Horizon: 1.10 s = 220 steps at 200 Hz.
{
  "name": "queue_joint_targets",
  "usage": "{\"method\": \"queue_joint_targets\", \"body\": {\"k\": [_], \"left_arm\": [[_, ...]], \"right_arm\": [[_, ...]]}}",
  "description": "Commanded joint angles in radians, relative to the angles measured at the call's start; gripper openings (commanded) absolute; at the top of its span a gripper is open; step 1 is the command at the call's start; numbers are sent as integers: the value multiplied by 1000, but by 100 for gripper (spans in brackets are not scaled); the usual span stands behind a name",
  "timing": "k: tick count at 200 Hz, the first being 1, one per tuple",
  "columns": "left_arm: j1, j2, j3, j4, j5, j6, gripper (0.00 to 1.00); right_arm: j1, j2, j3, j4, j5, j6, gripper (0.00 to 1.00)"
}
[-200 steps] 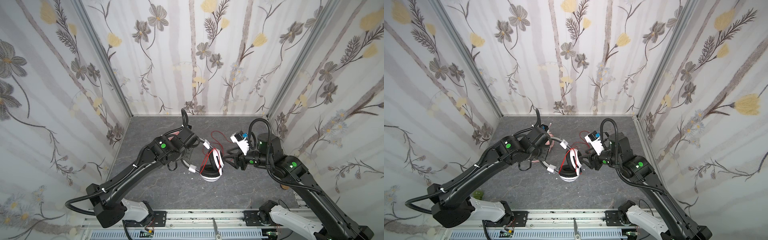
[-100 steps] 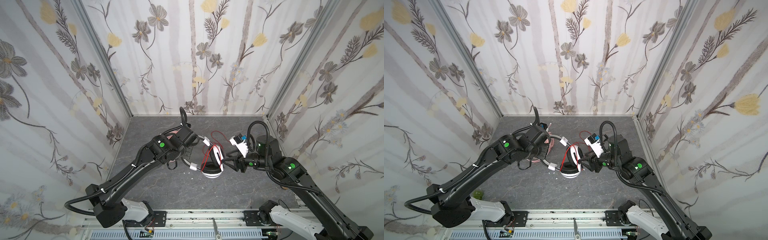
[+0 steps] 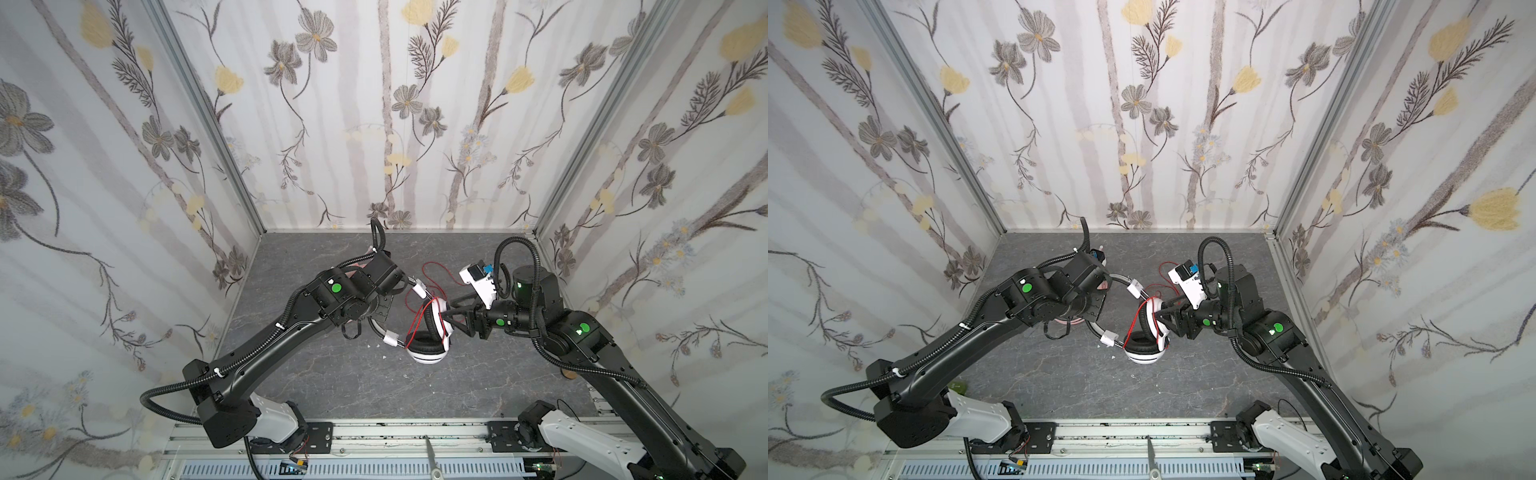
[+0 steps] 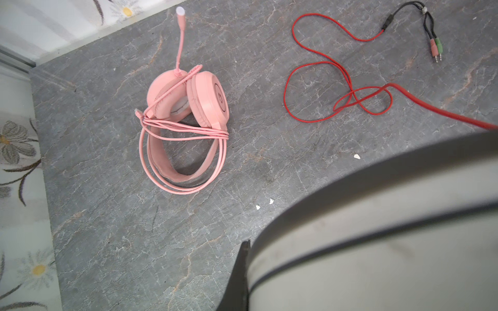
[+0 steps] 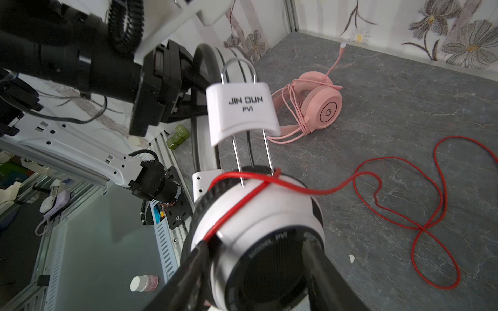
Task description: Wrap the headphones
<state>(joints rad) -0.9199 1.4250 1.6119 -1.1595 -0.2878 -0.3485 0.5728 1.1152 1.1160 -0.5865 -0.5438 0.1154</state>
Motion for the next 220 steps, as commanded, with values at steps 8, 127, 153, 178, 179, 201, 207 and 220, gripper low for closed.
{"method": "queue_joint_targets", "body": {"k": [8, 127, 153, 178, 179, 201, 207, 220], "left_arm": [[-12, 9, 17, 68, 47, -53, 0], [-11, -2, 59, 84, 85, -83, 0], [-12, 11, 71, 80, 89, -94, 0], [-11, 11, 65, 79, 78, -89, 0], [-12, 11, 64, 78, 78, -89, 0], [-9, 8, 53, 67, 68, -84, 0], [-8, 5, 48, 64, 65, -82, 0], [0, -1, 36, 61, 64, -81, 0]], "right_arm": [[11, 29, 17, 72, -25, 9, 56], [75, 47, 8, 22, 92, -31, 58], [116, 62, 23, 28, 95, -32, 63], [119, 64, 35, 33, 103, -24, 63], [118, 63, 36, 33, 103, -24, 63], [104, 51, 62, 29, 106, -20, 64], [92, 48, 72, 26, 94, -19, 64], [52, 38, 92, 25, 56, -13, 64]]}}
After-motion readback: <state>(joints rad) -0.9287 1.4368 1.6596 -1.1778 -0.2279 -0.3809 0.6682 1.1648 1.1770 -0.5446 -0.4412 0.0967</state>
